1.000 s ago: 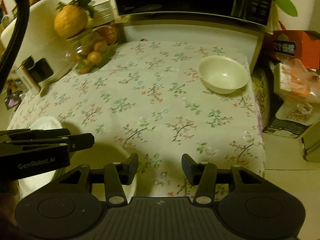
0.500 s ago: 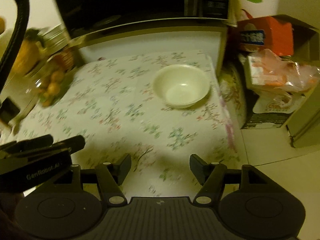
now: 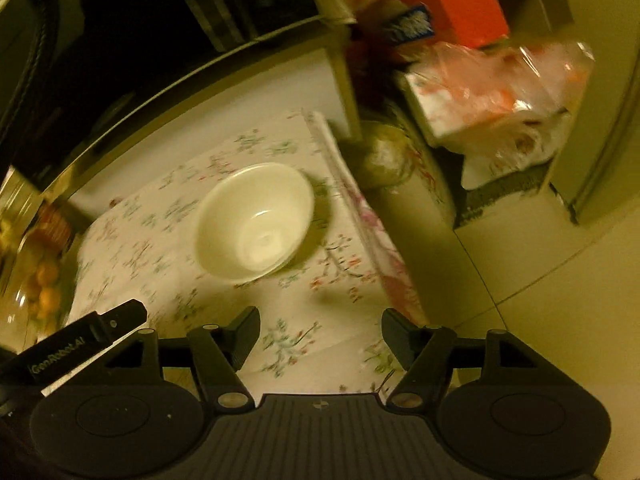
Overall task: Organize plates and bowls
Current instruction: 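Move both tools to the small white bowl beside the microwave, then close both tools on the small white bowl rim, then lift the small white bowl with both tools and carry it toward the plates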
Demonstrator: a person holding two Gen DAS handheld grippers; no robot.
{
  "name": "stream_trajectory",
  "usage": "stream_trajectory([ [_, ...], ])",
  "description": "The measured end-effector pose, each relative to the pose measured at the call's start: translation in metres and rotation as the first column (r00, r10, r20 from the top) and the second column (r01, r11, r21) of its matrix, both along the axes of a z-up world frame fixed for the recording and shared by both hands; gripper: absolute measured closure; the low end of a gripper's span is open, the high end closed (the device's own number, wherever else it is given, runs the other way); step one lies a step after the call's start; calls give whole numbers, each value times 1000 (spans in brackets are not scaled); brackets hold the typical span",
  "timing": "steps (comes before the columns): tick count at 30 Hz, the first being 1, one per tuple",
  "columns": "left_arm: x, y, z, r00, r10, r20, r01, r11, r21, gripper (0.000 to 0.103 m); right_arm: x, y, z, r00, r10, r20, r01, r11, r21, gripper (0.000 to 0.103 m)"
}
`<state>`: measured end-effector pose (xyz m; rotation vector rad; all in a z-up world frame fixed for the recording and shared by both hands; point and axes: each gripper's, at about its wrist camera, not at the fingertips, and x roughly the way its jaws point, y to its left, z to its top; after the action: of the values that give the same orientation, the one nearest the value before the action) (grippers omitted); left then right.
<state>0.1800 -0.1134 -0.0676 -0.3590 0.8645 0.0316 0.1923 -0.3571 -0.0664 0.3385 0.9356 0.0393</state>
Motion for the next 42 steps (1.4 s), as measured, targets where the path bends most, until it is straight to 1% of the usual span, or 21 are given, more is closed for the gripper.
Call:
stream_trajectory([
  [2, 6, -2, -2, 1000, 4, 7, -4, 1000, -21, 33, 4, -3, 0, 1000, -18, 8, 17, 999, 32, 36],
  [5, 15, -5, -6, 1000, 15, 16, -15, 999, -43, 33, 10, -3, 4, 999, -17, 37, 14, 997, 82, 36],
  [10, 30, -9, -15, 999, 34, 8, -33, 996, -84, 32, 23, 0, 2, 998, -17, 61, 11, 995, 102, 37],
  [12, 34, -10, -19, 999, 37, 4, -36, 995, -93, 32, 31, 0, -4, 998, -21, 56, 14, 993, 118, 37],
  [15, 40, -12, -24, 999, 40, -5, -40, 996, -78, 33, 39, -2, -14, 999, -37, 32, 30, 983, 182, 38],
  [17, 43, -14, -27, 999, 40, -11, -41, 996, -76, 33, 45, -2, -22, 999, -40, 13, 36, 975, 218, 41],
  [20, 45, -16, -31, 999, 29, -15, -30, 997, -67, 36, 49, 1, -29, 998, -55, -5, 55, 973, 224, 43],
  [22, 46, -17, -33, 1000, 21, -20, -22, 998, -61, 41, 51, 2, -32, 998, -59, -11, 60, 974, 219, 45],
  [27, 49, -15, -36, 1000, 13, -29, -15, 996, -83, 51, 55, 6, -37, 998, -53, -22, 57, 974, 217, 55],
  [28, 49, -15, -35, 1000, 8, -28, -11, 996, -88, 53, 56, 7, -37, 998, -51, -22, 55, 974, 219, 59],
  [30, 49, -16, -35, 1000, -8, -23, 6, 995, -99, 66, 56, 9, -38, 999, -42, -24, 46, 973, 225, 68],
  [31, 49, -16, -35, 1000, -16, -24, 13, 995, -103, 69, 56, 10, -39, 999, -34, -25, 39, 973, 229, 71],
  [33, 49, -17, -36, 999, -24, -34, 20, 993, -113, 81, 56, 13, -40, 1000, -16, -26, 22, 972, 234, 86],
  [36, 49, -15, -39, 999, -39, -37, 34, 990, -136, 90, 55, 15, -37, 1000, -8, -22, 13, 974, 225, 92],
  [39, 48, -15, -39, 998, -46, -36, 41, 991, -128, 93, 54, 13, -36, 1000, -5, -23, 10, 974, 226, 95],
  [42, 45, -14, -38, 998, -48, -31, 43, 990, -136, 95, 54, 13, -37, 1000, 0, -24, 5, 975, 224, 96],
])
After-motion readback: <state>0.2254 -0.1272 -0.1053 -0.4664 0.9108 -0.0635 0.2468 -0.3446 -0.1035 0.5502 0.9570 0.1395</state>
